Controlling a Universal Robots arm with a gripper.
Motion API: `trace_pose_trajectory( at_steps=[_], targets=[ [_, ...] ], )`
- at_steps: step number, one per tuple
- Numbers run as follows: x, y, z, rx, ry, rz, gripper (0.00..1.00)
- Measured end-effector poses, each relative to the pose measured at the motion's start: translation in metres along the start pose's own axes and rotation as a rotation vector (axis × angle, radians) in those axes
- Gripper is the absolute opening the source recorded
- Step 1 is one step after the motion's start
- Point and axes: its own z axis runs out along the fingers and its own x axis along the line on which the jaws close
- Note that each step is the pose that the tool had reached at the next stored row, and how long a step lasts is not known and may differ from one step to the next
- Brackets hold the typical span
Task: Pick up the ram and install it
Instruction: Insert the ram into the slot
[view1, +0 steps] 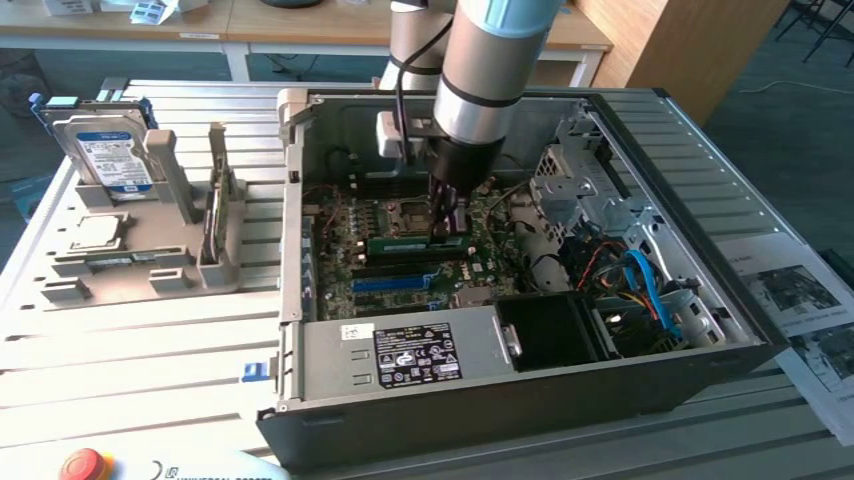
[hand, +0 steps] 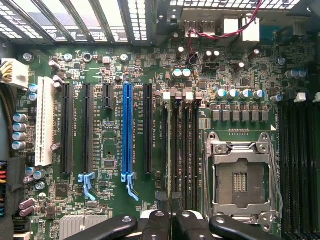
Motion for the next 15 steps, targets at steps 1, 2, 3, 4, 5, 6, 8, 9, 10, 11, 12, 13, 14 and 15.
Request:
trace_pose_trajectory(
  at_steps=[1,2,3,4,5,6,8,9,10,11,12,13,14,15],
  targets=[
    [0.0007,0.0,0.0,0.0,0.0,0.0,0.12],
    [0.0007,0.0,0.0,0.0,-0.0001,0.0,0.12],
    [0.0007,0.0,0.0001,0.0,-0.0001,0.0,0.12],
    [0.0008,0.0,0.0003,0.0,0.0,0.0,0.12],
    [0.0008,0.0,0.0006,0.0,0.0,0.0,0.12],
    [0.0008,-0.0001,0.0011,0.0,-0.0001,0.0,0.12],
    [0.0008,-0.0001,0.002,0.0,0.0,0.0,0.12],
    [0.0008,-0.0001,0.0024,0.0,0.0,0.0,0.12],
    [0.0008,-0.0002,0.0028,0.0,0.0,0.0,0.12],
    [0.0008,-0.0002,0.0032,0.0,0.0001,0.0,0.12],
    [0.0009,-0.0002,0.0036,0.0,0.0001,0.0,0.12],
    [0.0008,-0.0002,0.0039,0.0,0.0,0.0,0.12],
    [0.0009,-0.0002,0.0042,-0.0001,0.0002,0.0,0.12],
    [0.0009,-0.0002,0.0042,-0.0002,0.0002,0.0,0.12]
  ],
)
